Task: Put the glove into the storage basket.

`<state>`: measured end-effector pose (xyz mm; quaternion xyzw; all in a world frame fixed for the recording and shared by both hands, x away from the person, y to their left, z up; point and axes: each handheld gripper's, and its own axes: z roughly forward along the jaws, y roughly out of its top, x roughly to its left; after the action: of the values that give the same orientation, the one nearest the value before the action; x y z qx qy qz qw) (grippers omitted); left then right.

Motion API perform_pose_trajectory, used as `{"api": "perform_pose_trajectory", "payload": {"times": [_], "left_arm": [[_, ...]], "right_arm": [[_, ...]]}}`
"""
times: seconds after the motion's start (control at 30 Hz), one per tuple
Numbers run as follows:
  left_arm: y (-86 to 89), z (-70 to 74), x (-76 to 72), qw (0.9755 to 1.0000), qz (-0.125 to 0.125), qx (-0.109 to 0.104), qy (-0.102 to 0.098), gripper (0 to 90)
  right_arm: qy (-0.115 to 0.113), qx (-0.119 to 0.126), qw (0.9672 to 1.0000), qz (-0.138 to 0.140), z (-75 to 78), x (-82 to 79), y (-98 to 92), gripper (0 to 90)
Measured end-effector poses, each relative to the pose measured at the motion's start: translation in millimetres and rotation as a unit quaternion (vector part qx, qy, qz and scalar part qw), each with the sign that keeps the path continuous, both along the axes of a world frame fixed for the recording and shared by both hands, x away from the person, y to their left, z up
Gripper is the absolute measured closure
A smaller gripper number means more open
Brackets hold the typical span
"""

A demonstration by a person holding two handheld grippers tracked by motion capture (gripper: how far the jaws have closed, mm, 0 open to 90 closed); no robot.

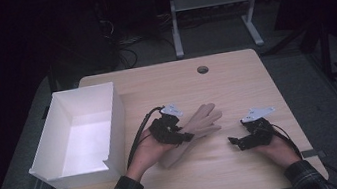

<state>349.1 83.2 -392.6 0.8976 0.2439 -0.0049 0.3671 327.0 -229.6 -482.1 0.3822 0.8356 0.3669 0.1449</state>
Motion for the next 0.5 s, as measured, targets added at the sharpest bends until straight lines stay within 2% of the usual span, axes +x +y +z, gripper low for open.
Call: {"api": "perform_pose_trajectory", "payload": {"times": [0.5], "left_arm": [[24.0, 40.4, 8.5, 0.9994, 0.034, 0.005, -0.008, 68.5]], "right_arm": [[0.0, 0.001, 1.0, -0.001, 0.0, -0.1, 0.2, 13.3]]}}
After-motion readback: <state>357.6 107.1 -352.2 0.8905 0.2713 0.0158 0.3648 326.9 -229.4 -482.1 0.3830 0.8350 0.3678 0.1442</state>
